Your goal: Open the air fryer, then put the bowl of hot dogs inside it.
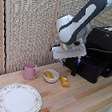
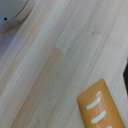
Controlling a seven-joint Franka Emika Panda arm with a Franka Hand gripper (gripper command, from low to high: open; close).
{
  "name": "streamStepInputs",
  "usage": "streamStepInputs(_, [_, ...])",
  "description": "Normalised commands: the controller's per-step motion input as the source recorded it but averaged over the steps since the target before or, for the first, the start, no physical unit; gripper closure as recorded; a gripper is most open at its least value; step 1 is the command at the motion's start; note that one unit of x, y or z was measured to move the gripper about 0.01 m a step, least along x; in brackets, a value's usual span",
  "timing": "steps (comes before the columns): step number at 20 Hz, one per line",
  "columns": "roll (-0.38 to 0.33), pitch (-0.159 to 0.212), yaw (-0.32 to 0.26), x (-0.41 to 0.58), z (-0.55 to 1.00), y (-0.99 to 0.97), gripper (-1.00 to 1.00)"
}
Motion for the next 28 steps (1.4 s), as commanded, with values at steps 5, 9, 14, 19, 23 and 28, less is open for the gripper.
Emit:
streamStepInputs(5, [0.175, -0.109, 0.084, 0.084, -0.41, 0.13, -1.00])
streamStepInputs(9, [0.131, -0.110, 0.107, 0.148, -0.34, 0.01, -1.00])
streamStepInputs(14, [0.075, -0.100, 0.130, 0.186, -0.31, 0.00, -1.00])
streamStepInputs(19, [0.037, -0.046, 0.102, 0.159, -0.19, 0.00, 1.00])
streamStepInputs(23, [0.004, -0.014, 0.068, 0.093, -0.10, 0.06, 1.00])
streamStepInputs(28, [0.000, 0.000, 0.055, 0.044, -0.04, 0.11, 1.00])
